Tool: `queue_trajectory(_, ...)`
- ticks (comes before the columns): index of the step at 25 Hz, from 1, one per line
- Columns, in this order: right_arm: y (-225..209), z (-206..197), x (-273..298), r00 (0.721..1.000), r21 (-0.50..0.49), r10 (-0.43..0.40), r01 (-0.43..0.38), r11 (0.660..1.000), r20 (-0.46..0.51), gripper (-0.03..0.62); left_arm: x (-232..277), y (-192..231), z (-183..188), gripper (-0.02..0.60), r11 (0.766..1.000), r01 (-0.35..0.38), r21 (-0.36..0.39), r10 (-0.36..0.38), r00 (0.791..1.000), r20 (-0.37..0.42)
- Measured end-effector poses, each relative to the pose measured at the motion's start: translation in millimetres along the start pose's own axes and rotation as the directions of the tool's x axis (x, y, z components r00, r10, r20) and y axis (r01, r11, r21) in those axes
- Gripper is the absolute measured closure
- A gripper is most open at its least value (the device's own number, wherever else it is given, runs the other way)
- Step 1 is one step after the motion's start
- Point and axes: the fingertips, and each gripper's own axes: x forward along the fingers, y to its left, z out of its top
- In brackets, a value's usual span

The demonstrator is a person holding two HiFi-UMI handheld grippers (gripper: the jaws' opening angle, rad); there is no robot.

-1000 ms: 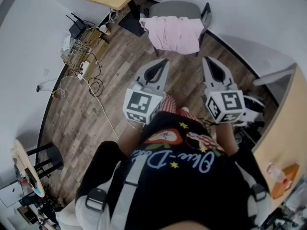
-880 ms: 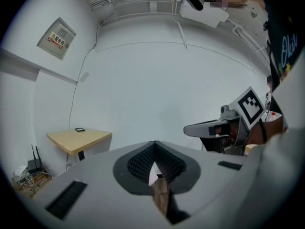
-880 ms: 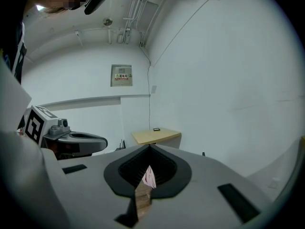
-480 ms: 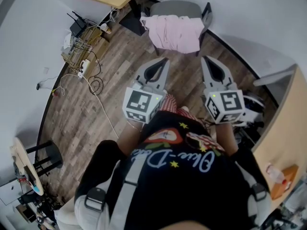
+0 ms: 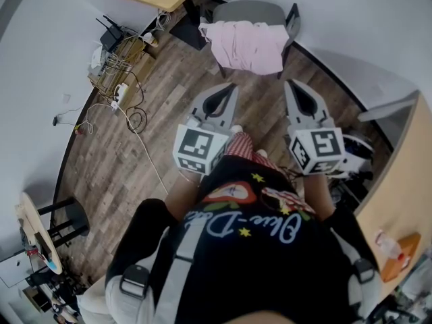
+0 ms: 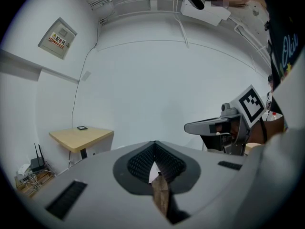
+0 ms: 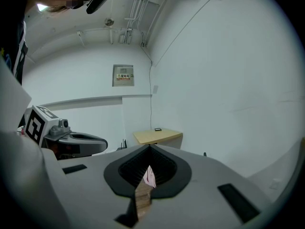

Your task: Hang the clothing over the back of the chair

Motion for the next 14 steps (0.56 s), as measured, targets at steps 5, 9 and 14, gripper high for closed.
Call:
queue_trajectory(5,3.3,-0.5,1.0,1.0,0.005,-0.002,0.002,1.0,0.005,0.594,-4.9,4.2,-2.1,0.58,1.0,-0.01,0.002,0.01,1.0,0.001)
queue_trajectory(9,3.2,-0.3,3.2,1.0,0.012,0.003,-0.003,1.0,0.007,0.594,-4.8,5.8,-2.5,0.58,1.0,-0.016,-0.002,0.016,1.0,0.003)
queue_trajectory(14,-2.3,0.2,7.1,1.0,0.01,0.0,0.0,1.0,0.001,0.594,-1.0,7.9,-1.5,0.58,1.0,-0.019,-0.005,0.019,1.0,0.005)
